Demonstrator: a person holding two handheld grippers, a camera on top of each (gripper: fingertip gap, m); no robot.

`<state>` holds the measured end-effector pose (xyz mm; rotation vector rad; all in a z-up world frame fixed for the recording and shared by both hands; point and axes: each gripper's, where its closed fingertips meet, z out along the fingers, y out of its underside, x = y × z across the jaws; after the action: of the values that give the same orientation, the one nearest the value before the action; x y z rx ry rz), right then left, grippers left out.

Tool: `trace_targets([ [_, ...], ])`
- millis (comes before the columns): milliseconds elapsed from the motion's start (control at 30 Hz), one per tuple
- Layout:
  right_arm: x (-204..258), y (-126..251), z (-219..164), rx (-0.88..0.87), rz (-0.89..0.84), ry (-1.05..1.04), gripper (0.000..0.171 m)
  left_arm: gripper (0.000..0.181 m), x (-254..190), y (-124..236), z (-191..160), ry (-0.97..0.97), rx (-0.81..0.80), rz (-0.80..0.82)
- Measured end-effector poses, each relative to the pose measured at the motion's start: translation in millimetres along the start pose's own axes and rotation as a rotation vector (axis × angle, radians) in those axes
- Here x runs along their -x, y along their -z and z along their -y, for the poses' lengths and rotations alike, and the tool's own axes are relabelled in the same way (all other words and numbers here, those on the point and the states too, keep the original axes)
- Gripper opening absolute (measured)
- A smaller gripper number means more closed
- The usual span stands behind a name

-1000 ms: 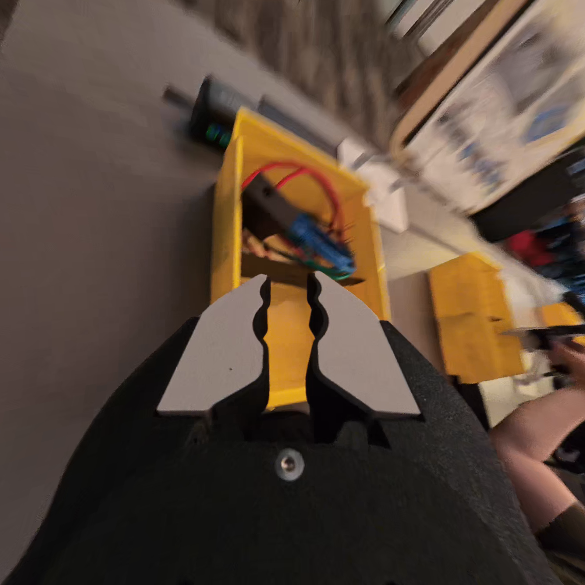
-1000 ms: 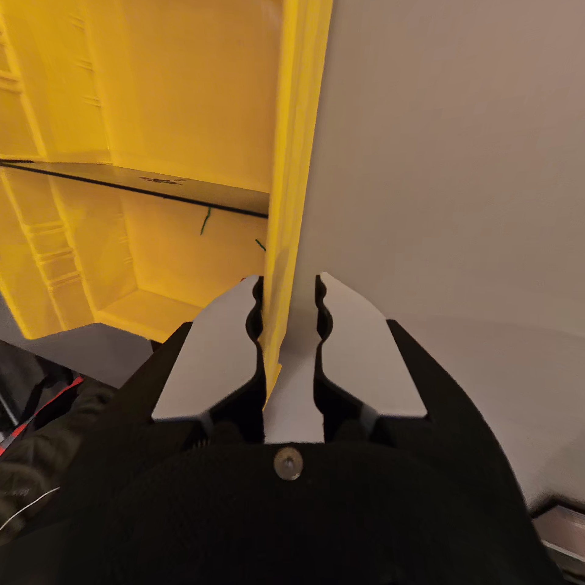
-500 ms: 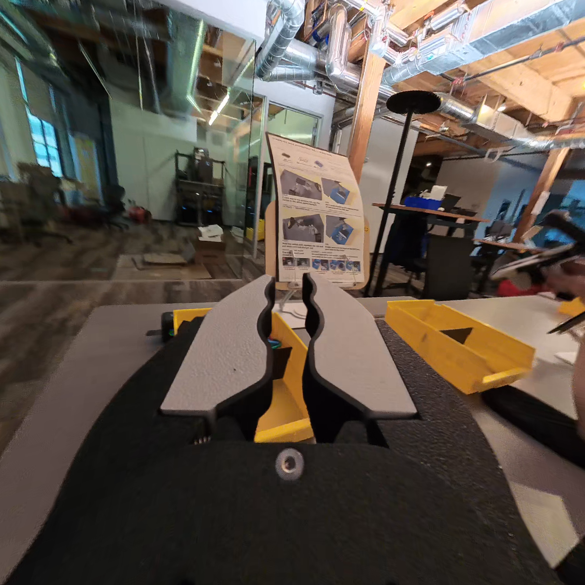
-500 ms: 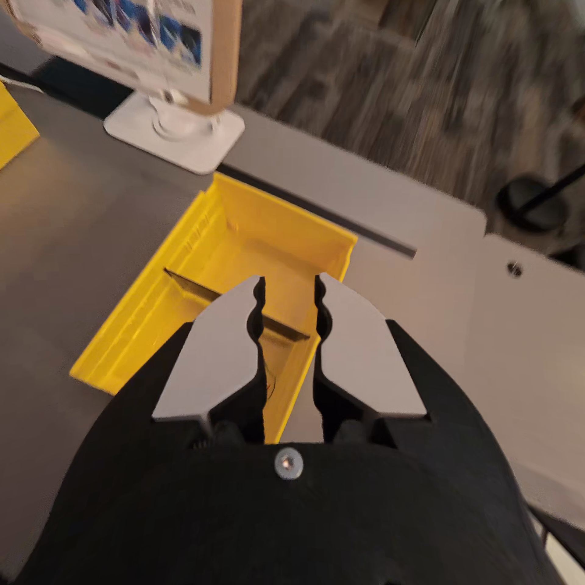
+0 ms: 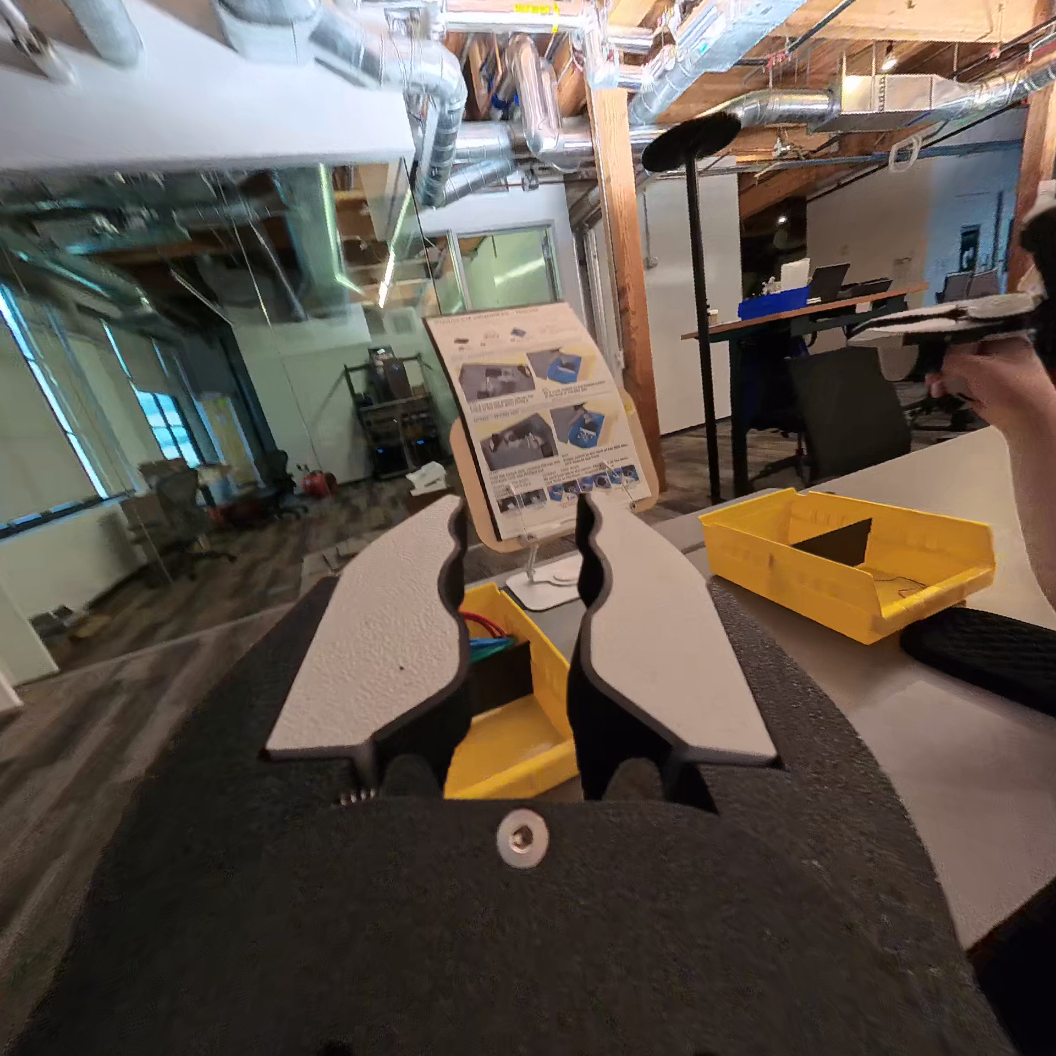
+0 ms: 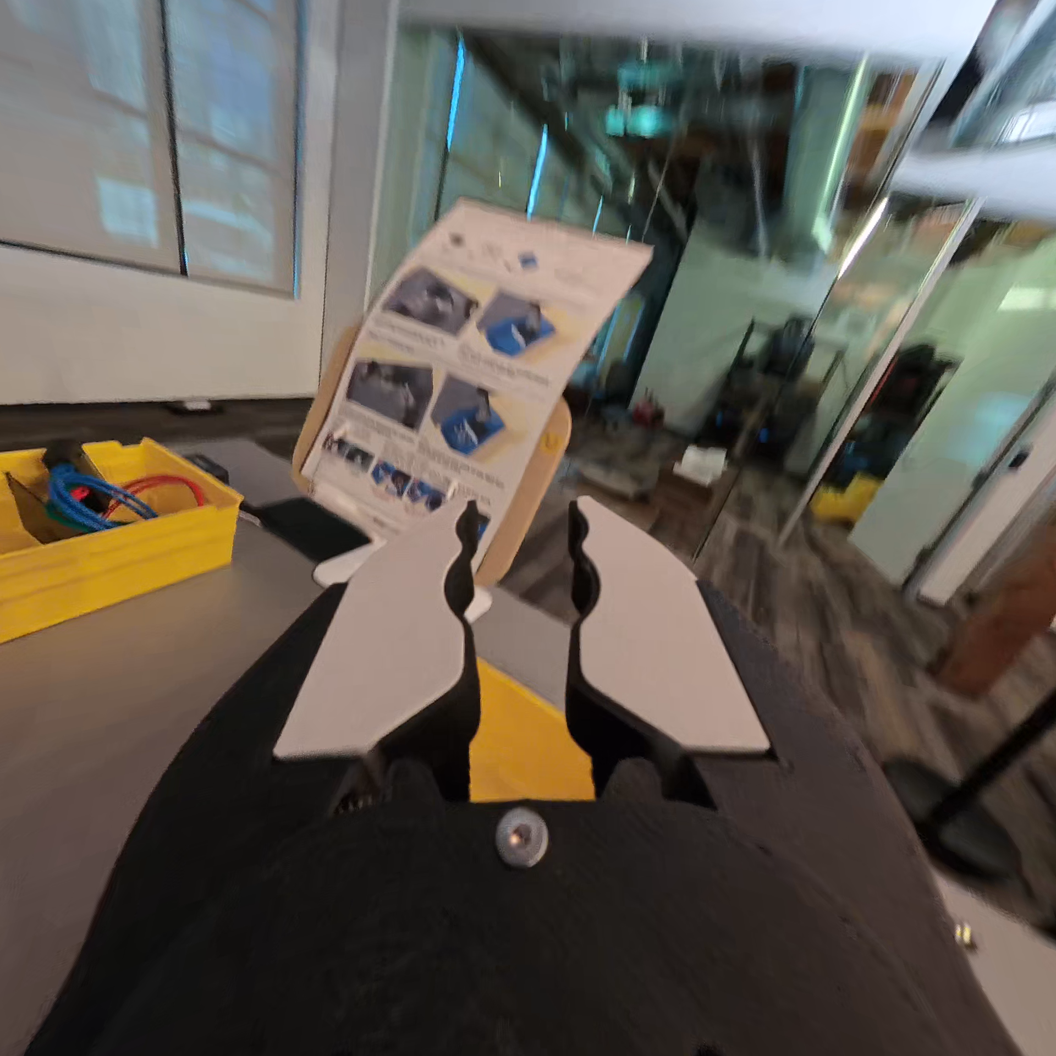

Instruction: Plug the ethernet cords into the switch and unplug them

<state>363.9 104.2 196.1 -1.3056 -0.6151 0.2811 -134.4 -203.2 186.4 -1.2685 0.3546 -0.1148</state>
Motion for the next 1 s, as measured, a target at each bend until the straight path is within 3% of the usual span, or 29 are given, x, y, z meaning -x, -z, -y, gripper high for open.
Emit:
trace_targets([
  [100, 9.2, 7.3, 24.8, -0.214, -0.064, 0.124, 0.058, 0.035, -14.1, 1.8, 15.6, -0.04, -0.002, 0.011],
  [167, 22.7, 9.3, 36.2, -0.296, -0.054, 0.161, 0.059, 0.035, -25.0, -0.1, 20.1, -0.045, 0.017, 0.004],
  [267, 41.2, 2.7, 40.6, -0.286, 0.002, 0.117, 0.06, 0.034, -39.9, -3.9, 26.7, -0.062, 0.006, 0.003],
  [600, 69.4, -5.1, 50.8, -0.323, -0.005, 0.247, 0.044, 0.033, -63.0, -16.7, 28.0, -0.046, -0.04, -0.032],
  [733, 76.5, -3.0, 50.2, -0.32, -0.01, 0.326, 0.025, 0.033, -60.6, -18.3, 23.2, -0.017, -0.031, -0.038],
  [1000, 78.0, -12.3, 42.4, -0.284, 0.05, 0.194, 0.02, 0.031, -56.2, -17.2, 17.8, -0.007, -0.027, -0.031],
])
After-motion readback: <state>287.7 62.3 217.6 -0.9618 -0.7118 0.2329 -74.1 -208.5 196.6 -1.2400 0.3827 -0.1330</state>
